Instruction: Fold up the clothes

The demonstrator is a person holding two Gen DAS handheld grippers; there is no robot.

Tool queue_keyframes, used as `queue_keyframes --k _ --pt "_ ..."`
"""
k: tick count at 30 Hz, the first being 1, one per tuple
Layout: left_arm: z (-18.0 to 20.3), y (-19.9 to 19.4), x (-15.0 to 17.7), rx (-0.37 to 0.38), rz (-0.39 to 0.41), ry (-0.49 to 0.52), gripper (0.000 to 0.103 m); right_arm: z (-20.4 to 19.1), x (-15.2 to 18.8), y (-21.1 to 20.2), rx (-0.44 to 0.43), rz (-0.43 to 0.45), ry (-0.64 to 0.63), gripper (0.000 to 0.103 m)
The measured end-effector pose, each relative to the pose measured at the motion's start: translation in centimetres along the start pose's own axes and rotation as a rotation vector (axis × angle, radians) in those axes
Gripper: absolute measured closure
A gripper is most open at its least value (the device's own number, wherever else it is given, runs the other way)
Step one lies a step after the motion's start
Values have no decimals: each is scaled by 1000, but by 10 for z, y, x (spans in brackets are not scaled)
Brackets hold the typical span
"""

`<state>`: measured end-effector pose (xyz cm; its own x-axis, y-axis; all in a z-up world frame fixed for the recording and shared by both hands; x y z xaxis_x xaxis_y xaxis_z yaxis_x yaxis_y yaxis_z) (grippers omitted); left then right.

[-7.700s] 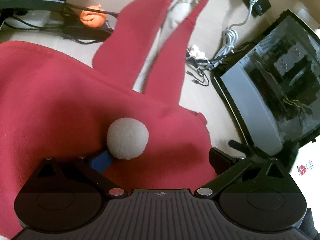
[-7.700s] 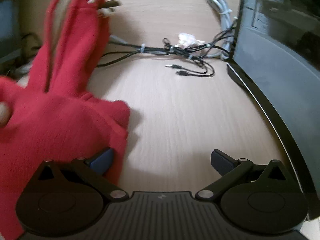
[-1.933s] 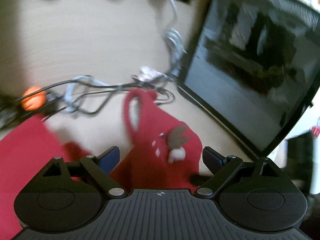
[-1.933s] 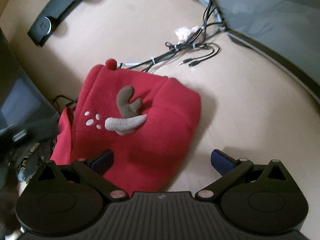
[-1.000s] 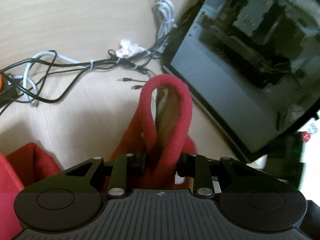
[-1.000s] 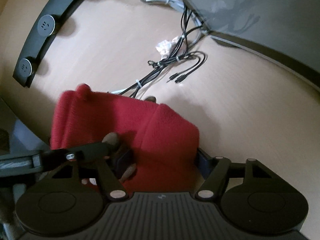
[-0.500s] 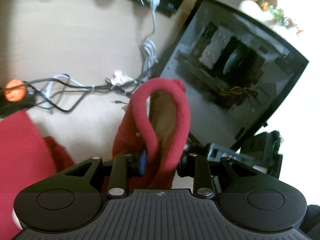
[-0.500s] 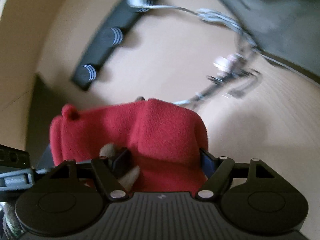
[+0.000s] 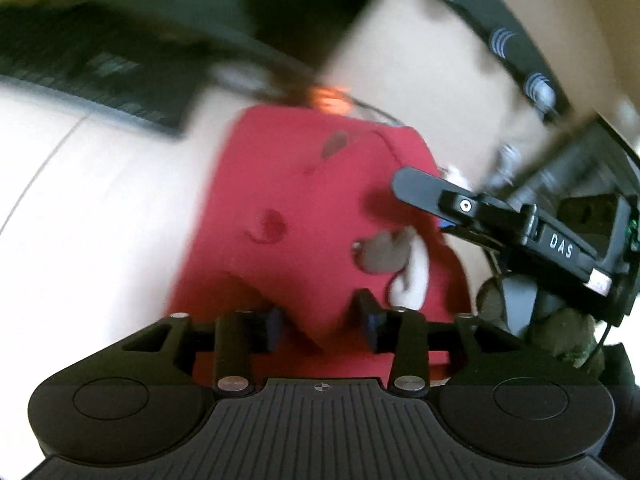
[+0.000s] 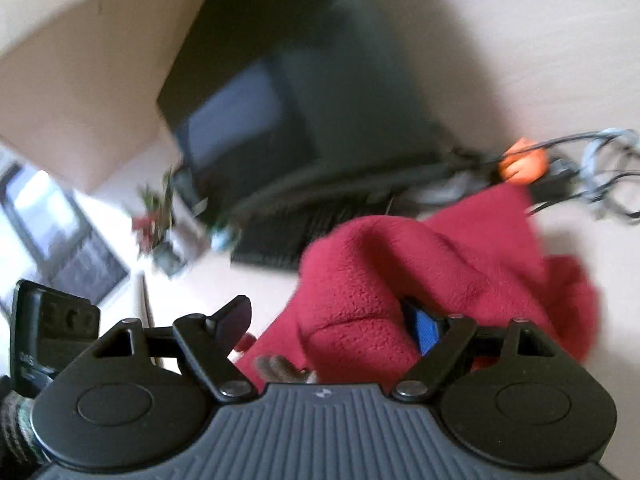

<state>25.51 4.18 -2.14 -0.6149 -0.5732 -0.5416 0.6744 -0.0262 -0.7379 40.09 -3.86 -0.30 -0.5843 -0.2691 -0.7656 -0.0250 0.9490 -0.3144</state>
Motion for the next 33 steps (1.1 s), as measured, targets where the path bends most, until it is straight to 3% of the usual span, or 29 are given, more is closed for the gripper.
queue_keyframes --k 1,3,7,11,13,17,20,23,24,26,28,31,33 --pt "-7 -5 -2 -17 15 -19 45 -3 0 8 15 -23 -35 20" --pt "-17 -15 -9 -39 53 -43 42 -10 -14 -2 51 -9 -131 18" --pt "-23 -27 -27 -19 113 -73 27 -3 -37 -47 164 36 -223 0" --pt "1 -19 -38 77 123 -10 15 23 -18 -91 273 61 -108 1" --pt "15 -9 -41 112 116 42 10 25 2 -106 275 76 -35 2" --pt "27 29 -49 97 75 87 9 18 50 -110 188 24 75 1" --pt "33 53 -51 87 44 88 9 26 75 -98 228 -5 98 1" --pt "46 59 -54 109 42 128 19 45 88 -92 249 22 187 7" --pt "51 57 -56 120 42 148 29 54 87 -92 222 53 263 8" --pt "60 53 -60 130 52 186 37 62 79 -91 165 102 348 11" --pt "65 43 -67 150 71 196 57 67 69 -88 111 140 409 11" --pt "69 23 -81 186 109 180 60 56 45 -80 55 142 375 14" --pt "53 11 -86 138 155 175 60 33 27 -74 0 131 281 14"
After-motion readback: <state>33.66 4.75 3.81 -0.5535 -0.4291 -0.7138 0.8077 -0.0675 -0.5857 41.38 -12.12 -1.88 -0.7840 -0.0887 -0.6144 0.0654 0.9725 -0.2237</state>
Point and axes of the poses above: each gripper's, at about its wrist camera, not at the fingertips, and y roughly the way its jaws point, z to its right, x to its underside, the point moved 9 cm from there along y, roughly the way its jaws point, and after that the axes turned 11 degrees about -x, right-handed, at the moved point
